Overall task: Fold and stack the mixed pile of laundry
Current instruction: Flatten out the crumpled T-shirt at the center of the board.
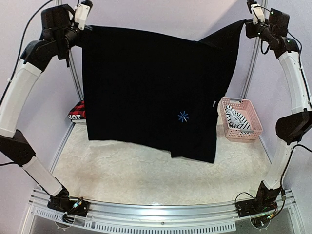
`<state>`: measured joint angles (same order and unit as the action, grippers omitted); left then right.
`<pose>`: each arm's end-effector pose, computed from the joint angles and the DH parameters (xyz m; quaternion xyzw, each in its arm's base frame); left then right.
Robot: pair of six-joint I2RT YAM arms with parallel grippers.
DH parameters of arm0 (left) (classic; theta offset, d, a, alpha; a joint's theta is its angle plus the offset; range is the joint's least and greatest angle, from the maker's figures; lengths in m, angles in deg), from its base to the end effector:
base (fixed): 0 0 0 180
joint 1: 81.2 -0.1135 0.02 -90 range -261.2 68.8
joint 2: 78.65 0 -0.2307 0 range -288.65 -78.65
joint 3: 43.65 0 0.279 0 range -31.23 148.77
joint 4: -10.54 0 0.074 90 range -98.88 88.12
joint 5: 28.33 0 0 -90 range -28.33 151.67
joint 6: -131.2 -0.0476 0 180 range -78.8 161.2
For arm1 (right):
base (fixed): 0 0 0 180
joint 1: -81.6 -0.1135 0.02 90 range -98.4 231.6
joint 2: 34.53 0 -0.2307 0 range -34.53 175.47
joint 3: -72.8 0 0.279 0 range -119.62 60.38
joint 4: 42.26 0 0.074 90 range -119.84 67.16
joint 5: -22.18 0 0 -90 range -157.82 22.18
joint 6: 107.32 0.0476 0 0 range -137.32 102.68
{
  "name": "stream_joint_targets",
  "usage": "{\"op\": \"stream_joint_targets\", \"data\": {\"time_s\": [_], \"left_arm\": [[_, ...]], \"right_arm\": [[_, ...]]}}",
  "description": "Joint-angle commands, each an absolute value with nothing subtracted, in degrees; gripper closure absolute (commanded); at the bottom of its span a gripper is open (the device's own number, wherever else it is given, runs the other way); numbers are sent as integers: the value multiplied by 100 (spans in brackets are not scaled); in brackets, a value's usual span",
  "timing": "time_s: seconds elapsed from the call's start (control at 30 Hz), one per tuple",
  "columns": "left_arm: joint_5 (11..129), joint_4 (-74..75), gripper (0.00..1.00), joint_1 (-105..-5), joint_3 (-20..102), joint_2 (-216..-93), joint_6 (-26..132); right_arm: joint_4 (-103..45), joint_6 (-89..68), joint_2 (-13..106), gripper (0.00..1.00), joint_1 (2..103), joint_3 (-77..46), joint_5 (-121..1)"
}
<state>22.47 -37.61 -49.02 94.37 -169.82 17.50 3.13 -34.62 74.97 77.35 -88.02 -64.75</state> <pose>0.2923 -0.1484 0.5452 0.1085 0.7050 0.1905 0.6745 0.3910 0.0316 0.5613 -0.1447 0.6538 -0.0666 0.7397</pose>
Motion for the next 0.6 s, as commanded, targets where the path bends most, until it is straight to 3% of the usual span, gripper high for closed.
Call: {"op": "stream_joint_targets", "data": {"time_s": [0.0, 0.13, 0.27, 0.57], "left_arm": [[2065, -3142, 100, -4429, 9954, -16326, 1414], [2074, -3221, 100, -3630, 10195, -15841, 1086], [2022, -3928, 100, -3010, 10188, -15314, 1273], [2061, -4000, 100, -2847, 9093, -13972, 1503]], "right_arm": [[-367, -3527, 6818, 100, 7755, -9064, -6680], [-271, -3513, 6175, 100, 7755, -8908, -6545], [-299, -3362, 5209, 100, 7755, -7996, -6209], [80, -3087, 3757, 100, 7755, -7489, -5419]]}}
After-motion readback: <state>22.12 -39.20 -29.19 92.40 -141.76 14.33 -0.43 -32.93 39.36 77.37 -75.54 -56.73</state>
